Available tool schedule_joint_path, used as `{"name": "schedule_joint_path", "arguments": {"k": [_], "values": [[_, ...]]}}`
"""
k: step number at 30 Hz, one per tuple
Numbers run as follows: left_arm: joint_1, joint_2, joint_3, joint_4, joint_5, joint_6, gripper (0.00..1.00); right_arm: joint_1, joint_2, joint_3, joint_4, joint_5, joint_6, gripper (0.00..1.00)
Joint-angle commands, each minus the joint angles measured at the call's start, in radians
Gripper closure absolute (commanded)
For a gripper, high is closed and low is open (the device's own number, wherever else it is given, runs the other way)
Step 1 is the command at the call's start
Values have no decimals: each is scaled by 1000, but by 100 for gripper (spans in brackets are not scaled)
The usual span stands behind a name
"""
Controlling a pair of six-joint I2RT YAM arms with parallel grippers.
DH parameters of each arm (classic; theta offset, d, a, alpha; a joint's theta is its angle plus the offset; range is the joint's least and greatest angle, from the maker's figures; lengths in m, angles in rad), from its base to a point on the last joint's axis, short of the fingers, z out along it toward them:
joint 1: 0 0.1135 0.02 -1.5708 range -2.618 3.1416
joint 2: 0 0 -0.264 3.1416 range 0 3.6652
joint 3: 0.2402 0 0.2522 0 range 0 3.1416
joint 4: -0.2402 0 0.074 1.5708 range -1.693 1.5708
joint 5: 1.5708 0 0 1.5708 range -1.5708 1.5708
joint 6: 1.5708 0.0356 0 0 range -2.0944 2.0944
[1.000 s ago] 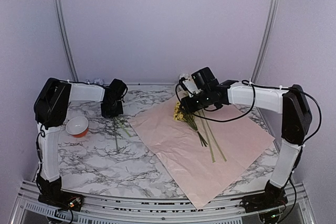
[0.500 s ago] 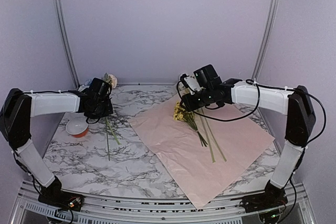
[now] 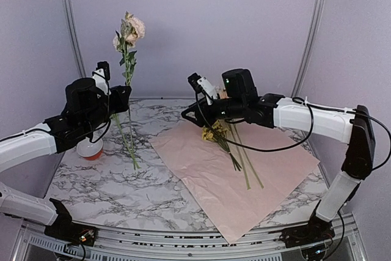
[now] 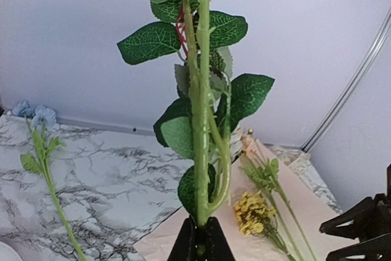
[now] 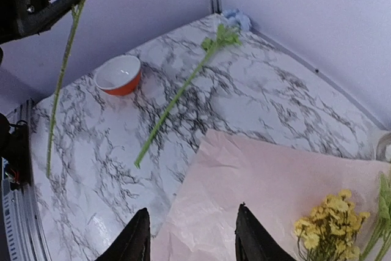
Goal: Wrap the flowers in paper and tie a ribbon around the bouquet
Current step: Pass from the left arm to the right
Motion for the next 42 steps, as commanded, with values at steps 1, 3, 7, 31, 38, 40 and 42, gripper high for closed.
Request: {"name": "schedule_joint_path", "arguments": {"k": [1,3,7,31,38,40,42], "values": [[-65,-91,-38,197,46,66,100,14,-38,6,300,-230,88,54],[-90,-115,-55,251,85,74,100,23,-17,22,368,-278,137,53],[-123,-137,-88,354,155,82,100,40,6,69,395,-307,172,51],[-210,-31,-117,584,277,29,100,164,149,162,422,-336,216,90],[-211,-22,-127,564,176,53,49,127,103,142,317,-237,228,100],[-211,-16,-127,513,70,42,13,84,84,146,210,-189,236,100],[-211,-7,-118,435,-18,43,5,15,76,153,69,-143,234,100]]}}
